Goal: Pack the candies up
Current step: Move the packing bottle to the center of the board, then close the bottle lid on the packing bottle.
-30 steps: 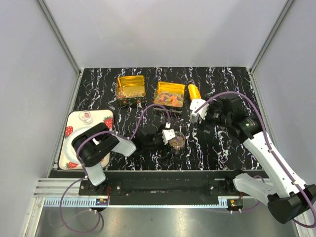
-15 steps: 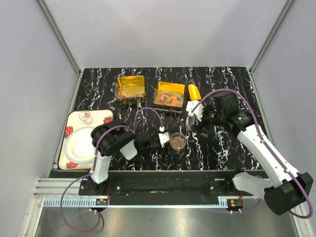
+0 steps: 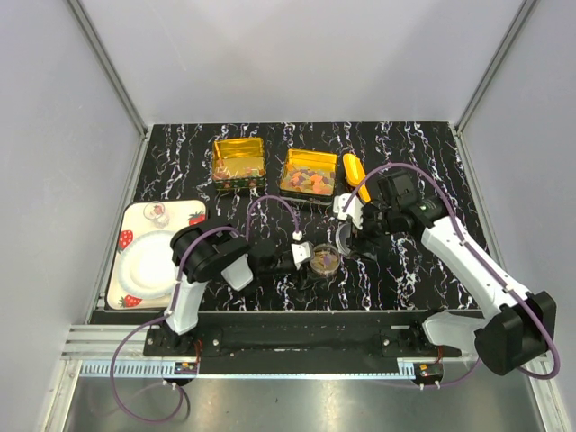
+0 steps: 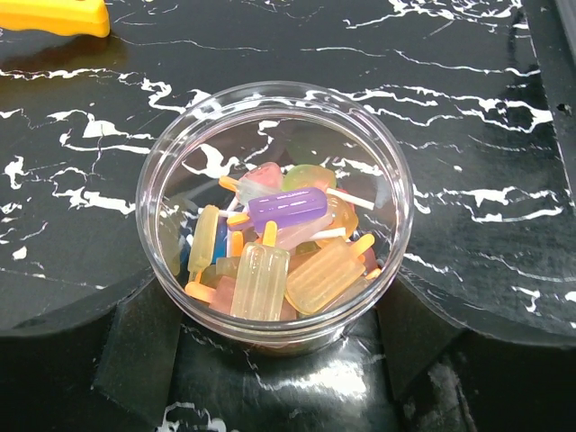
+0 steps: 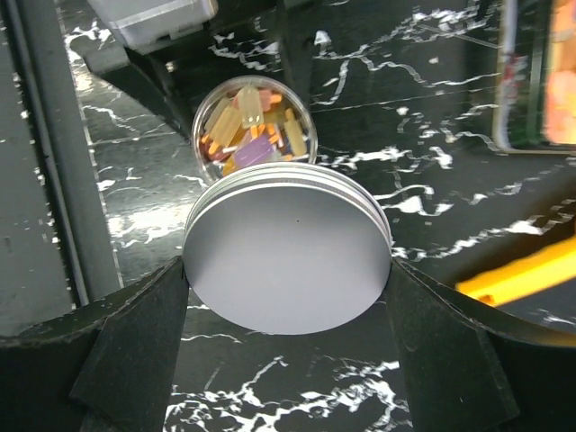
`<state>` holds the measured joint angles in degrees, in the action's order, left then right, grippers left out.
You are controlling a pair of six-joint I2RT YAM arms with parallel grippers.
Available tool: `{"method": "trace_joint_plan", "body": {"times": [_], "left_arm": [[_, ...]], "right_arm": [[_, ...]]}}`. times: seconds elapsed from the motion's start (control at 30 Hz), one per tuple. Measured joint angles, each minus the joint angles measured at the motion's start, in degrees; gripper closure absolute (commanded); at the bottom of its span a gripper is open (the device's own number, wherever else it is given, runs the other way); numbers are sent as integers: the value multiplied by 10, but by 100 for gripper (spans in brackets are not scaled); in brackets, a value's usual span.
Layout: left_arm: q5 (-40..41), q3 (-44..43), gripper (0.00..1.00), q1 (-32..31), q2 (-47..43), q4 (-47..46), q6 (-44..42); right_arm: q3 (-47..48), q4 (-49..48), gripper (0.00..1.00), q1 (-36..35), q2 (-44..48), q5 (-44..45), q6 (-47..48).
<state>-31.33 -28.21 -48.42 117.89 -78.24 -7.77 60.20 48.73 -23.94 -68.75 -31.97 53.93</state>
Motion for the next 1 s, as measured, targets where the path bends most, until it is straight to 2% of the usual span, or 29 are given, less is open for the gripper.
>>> {"method": "trace_joint_plan", "body": {"times": [0.27,0.53,0.6,0.77,1.0], "left_arm": [[-4,32,26,0,-12,-21,-23],[-5,31,21,0,-12,-21,-25],[-5,31,21,0,-12,-21,-25],[-5,30,13,0,-12,-20,-24],[-9,23,12,10,-11,-9,1]], "right_arm": [[-13,-8,15,-27,-28,-7,0],[-13,-16,15,-57,-77,-5,-6],[-13,-27,15,-64,-87,-5,-14],[-13,-69,16,-81,-108,0,-39],[-14,-102,16,-99,-127,15,-61]]}}
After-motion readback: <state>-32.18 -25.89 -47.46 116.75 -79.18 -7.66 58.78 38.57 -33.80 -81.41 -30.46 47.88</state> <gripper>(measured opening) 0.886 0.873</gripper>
